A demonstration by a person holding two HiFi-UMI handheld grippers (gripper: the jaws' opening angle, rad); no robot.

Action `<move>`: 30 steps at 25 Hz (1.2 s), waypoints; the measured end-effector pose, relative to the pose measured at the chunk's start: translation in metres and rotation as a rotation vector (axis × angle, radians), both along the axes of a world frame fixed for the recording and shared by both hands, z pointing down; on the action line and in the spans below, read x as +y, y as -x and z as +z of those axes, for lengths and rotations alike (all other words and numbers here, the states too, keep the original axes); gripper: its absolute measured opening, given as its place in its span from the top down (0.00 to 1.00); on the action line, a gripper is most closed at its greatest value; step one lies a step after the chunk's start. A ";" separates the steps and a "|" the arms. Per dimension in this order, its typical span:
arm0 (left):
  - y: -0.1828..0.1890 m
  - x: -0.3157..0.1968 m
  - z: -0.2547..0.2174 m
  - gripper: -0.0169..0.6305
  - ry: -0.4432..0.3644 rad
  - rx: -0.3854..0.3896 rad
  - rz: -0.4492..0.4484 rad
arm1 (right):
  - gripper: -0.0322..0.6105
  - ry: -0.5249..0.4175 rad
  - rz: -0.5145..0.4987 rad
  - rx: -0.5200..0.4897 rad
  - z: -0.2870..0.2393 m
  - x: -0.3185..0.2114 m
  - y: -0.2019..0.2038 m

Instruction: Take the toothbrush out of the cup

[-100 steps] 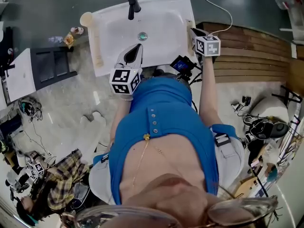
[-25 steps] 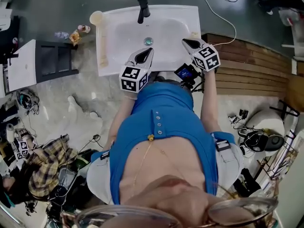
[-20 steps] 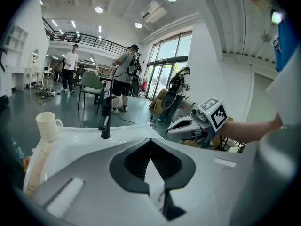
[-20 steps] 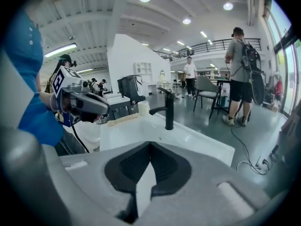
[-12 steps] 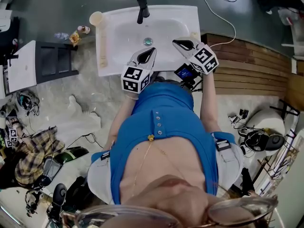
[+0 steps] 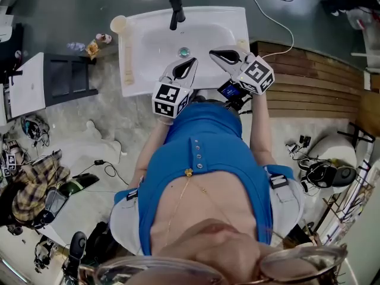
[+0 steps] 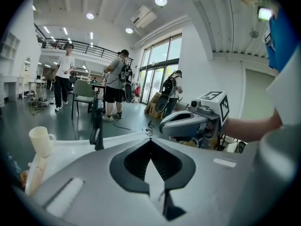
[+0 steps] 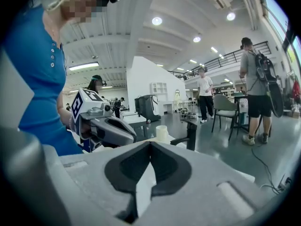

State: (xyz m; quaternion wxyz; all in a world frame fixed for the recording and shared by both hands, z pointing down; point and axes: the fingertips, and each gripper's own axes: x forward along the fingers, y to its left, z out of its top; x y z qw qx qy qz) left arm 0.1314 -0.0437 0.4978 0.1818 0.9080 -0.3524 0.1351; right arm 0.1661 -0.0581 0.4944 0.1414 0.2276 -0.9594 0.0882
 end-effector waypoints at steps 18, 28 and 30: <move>-0.010 0.005 -0.079 0.97 -0.196 0.052 -0.001 | 0.95 -0.176 0.024 -0.128 -0.084 0.016 0.004; -0.007 -0.004 -0.093 0.97 -0.239 0.085 -0.002 | 0.95 -0.194 0.036 -0.169 -0.107 0.012 0.010; -0.006 -0.004 -0.093 0.97 -0.240 0.089 -0.002 | 0.95 -0.192 0.034 -0.168 -0.106 0.013 0.011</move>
